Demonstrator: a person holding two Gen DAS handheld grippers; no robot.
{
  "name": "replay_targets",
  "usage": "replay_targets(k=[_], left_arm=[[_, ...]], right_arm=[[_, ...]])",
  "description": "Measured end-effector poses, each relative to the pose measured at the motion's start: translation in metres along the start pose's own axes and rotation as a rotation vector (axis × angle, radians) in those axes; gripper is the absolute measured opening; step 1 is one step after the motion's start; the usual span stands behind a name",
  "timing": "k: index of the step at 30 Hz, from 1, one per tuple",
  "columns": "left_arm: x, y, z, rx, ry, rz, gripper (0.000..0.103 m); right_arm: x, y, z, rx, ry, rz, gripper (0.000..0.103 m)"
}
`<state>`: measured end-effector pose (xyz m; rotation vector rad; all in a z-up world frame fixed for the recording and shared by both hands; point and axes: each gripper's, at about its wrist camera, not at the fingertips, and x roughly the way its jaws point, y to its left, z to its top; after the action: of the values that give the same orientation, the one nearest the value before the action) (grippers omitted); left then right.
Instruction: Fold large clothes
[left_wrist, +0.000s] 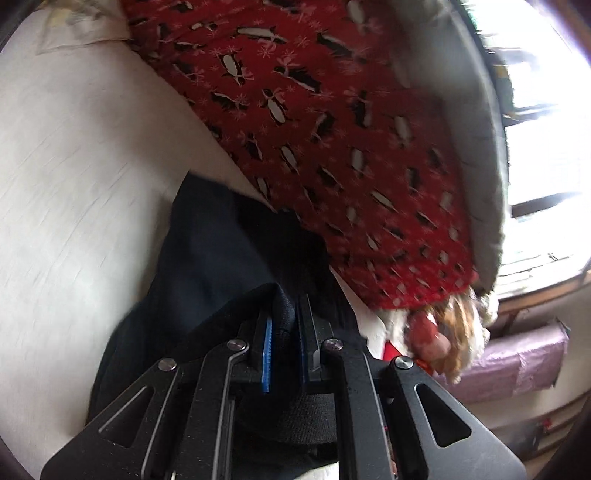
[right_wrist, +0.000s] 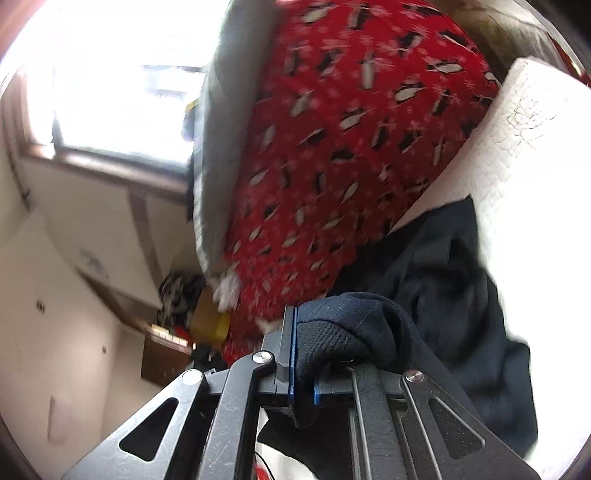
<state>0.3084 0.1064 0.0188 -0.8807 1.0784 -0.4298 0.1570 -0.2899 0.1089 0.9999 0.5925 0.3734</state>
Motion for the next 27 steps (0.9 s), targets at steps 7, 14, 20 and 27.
replay_targets(k=[7, 14, 20, 27], left_arm=[[0.072, 0.029, 0.043, -0.113, 0.083, 0.102, 0.01], [0.029, 0.06, 0.07, -0.327, -0.016, -0.167, 0.021], [-0.008, 0.042, 0.061, -0.104, 0.012, -0.026, 0.051], [0.036, -0.015, 0.019, 0.173, 0.21, 0.088, 0.051]], right_arm=[[0.071, -0.07, 0.042, 0.18, 0.033, -0.135, 0.008], [0.076, -0.102, 0.066, 0.384, -0.004, -0.106, 0.027], [0.033, -0.09, 0.07, 0.338, -0.151, -0.08, 0.052], [0.063, -0.03, 0.059, -0.041, -0.007, -0.366, 0.054]])
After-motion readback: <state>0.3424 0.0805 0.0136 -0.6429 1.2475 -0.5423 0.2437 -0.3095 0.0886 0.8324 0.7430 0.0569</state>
